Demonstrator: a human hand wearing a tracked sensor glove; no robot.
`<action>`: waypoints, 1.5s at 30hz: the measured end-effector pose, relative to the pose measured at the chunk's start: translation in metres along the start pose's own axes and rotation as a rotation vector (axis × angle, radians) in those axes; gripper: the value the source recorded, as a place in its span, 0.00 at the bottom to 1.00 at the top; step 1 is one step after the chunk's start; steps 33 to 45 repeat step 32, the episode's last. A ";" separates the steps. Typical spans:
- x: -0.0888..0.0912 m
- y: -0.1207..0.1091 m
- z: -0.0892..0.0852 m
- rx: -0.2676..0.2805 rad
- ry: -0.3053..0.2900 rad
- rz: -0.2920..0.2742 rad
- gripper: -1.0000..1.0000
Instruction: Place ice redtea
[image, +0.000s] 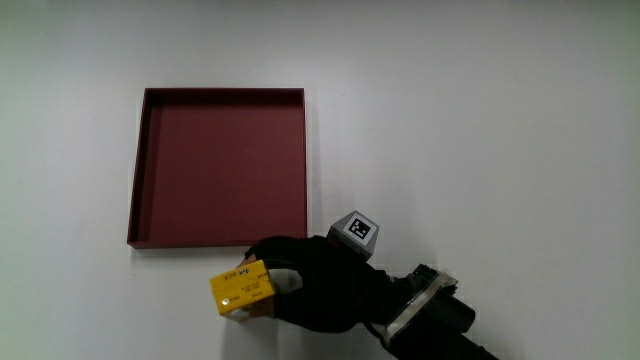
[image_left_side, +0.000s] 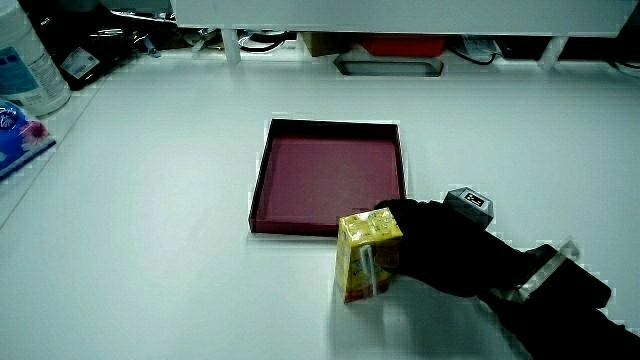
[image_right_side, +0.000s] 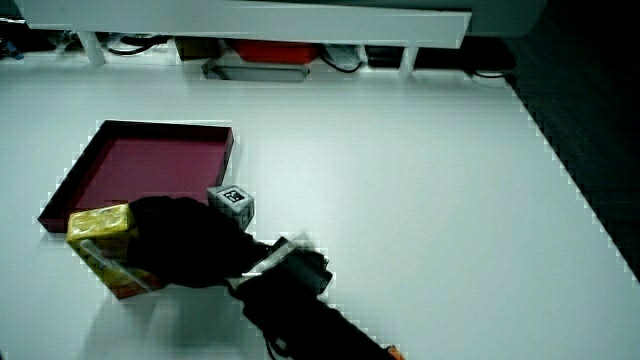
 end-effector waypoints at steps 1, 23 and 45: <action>0.001 0.000 0.000 -0.009 -0.006 0.004 0.50; 0.002 -0.002 -0.002 0.001 0.007 -0.012 0.25; -0.007 -0.011 0.004 0.008 0.009 -0.033 0.06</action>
